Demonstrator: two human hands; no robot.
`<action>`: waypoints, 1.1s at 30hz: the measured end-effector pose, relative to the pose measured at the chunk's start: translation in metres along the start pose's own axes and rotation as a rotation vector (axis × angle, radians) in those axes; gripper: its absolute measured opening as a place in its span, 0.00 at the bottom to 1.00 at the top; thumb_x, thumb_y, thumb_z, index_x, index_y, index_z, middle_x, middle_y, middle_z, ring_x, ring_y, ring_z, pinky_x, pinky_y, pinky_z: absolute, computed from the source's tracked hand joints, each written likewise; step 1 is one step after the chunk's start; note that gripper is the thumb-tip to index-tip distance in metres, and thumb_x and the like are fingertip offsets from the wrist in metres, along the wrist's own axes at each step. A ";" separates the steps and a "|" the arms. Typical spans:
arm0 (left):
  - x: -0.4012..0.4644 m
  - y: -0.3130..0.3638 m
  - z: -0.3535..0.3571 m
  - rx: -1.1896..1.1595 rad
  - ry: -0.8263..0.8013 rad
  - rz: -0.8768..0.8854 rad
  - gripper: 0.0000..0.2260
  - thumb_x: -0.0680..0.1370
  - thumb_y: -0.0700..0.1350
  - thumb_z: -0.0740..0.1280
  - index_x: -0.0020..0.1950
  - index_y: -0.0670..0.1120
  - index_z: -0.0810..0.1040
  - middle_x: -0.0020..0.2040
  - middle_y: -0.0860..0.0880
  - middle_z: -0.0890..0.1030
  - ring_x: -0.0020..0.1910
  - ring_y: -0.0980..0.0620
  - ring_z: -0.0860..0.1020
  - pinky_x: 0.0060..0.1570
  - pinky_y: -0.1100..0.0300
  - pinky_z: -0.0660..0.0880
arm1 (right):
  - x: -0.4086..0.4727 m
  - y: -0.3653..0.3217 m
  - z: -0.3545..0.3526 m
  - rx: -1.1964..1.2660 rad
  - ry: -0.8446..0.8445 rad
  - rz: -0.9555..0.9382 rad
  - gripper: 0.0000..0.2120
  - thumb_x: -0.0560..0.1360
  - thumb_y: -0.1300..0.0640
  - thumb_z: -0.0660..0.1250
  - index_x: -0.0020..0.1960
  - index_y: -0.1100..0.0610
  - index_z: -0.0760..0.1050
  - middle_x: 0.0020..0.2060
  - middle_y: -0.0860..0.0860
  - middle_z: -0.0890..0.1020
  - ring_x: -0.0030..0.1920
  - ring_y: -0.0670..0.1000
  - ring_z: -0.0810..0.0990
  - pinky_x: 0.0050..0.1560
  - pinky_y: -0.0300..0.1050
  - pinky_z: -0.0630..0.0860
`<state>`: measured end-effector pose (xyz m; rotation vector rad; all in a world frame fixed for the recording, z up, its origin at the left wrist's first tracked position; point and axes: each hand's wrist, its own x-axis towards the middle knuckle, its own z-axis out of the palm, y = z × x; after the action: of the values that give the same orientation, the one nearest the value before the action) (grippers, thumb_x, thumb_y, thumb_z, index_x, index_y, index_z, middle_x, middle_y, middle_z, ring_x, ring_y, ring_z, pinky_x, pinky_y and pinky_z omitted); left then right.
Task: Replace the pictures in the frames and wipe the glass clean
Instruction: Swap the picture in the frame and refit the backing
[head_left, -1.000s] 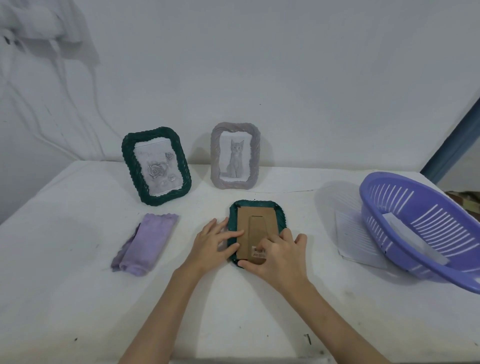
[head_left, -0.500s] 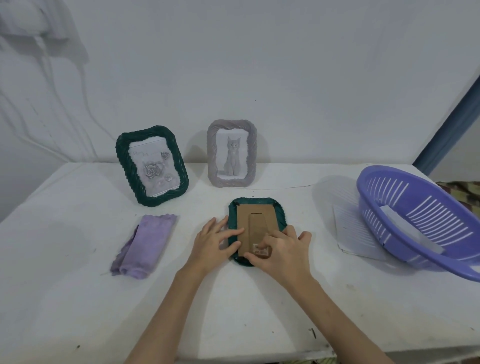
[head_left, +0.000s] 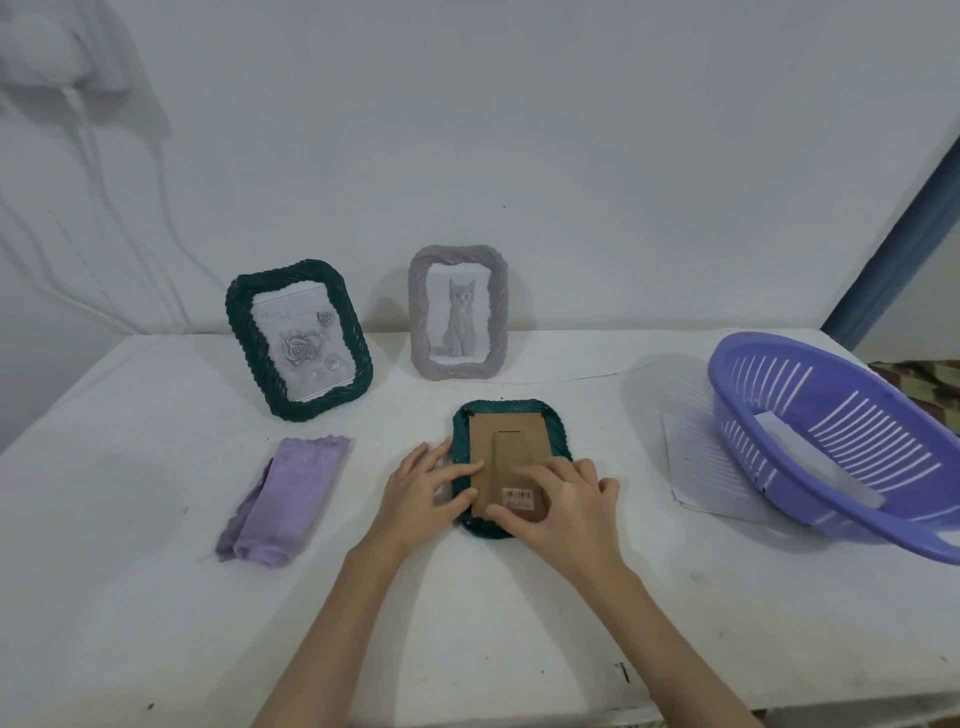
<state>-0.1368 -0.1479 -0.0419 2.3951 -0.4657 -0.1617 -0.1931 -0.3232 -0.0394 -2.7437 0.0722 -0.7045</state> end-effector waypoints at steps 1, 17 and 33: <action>0.000 0.001 0.000 -0.012 -0.005 -0.002 0.17 0.77 0.53 0.64 0.65 0.63 0.69 0.76 0.53 0.57 0.75 0.50 0.49 0.72 0.53 0.48 | -0.001 0.006 -0.001 0.042 -0.016 0.036 0.28 0.61 0.29 0.59 0.52 0.45 0.78 0.51 0.45 0.79 0.49 0.52 0.74 0.44 0.46 0.61; 0.008 0.039 -0.029 -1.066 0.145 -0.131 0.23 0.75 0.33 0.65 0.67 0.50 0.70 0.55 0.44 0.80 0.51 0.48 0.80 0.43 0.59 0.79 | 0.029 0.025 -0.025 0.686 -0.325 0.358 0.33 0.71 0.40 0.66 0.72 0.45 0.58 0.55 0.49 0.76 0.51 0.52 0.75 0.51 0.41 0.73; 0.013 0.106 -0.007 -0.751 0.242 -0.031 0.42 0.68 0.48 0.73 0.74 0.52 0.50 0.57 0.55 0.78 0.46 0.57 0.76 0.45 0.67 0.75 | 0.113 0.021 -0.079 0.537 -0.395 0.037 0.14 0.75 0.35 0.53 0.55 0.35 0.72 0.34 0.48 0.80 0.34 0.44 0.75 0.43 0.45 0.75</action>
<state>-0.1533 -0.2232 0.0322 1.6553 -0.1995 -0.0441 -0.1310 -0.3793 0.0728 -2.2966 -0.1342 -0.1279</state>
